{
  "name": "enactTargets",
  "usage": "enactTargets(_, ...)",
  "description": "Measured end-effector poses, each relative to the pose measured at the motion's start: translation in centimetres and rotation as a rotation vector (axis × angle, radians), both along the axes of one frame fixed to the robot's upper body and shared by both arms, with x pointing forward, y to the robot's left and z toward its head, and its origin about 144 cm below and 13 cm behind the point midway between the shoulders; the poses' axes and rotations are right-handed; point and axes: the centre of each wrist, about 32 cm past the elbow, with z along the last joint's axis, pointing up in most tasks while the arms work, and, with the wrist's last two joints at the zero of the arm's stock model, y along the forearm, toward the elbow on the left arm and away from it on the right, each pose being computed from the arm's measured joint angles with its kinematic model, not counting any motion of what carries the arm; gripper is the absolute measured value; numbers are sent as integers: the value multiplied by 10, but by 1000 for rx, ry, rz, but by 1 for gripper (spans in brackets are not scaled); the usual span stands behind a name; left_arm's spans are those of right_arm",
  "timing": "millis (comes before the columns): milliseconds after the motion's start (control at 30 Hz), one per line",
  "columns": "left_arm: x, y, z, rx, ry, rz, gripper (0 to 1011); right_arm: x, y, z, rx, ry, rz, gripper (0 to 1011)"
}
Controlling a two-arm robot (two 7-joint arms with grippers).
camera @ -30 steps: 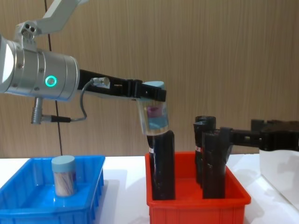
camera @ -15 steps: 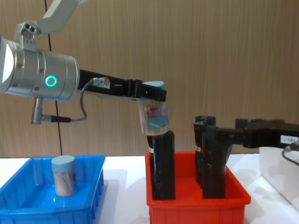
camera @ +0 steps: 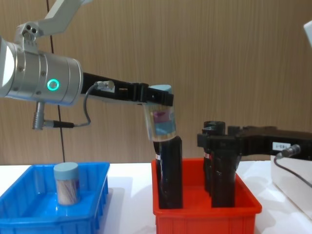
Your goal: Pick the cotton swabs from the blue box and place them into the white box.
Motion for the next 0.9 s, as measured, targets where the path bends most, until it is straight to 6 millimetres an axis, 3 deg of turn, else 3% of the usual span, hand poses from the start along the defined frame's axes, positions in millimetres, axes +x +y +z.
enactTargets(900, 0, 0, 0, 0, 0, 0, 660, 17, 24, -1, 7, 4, 56, 1001)
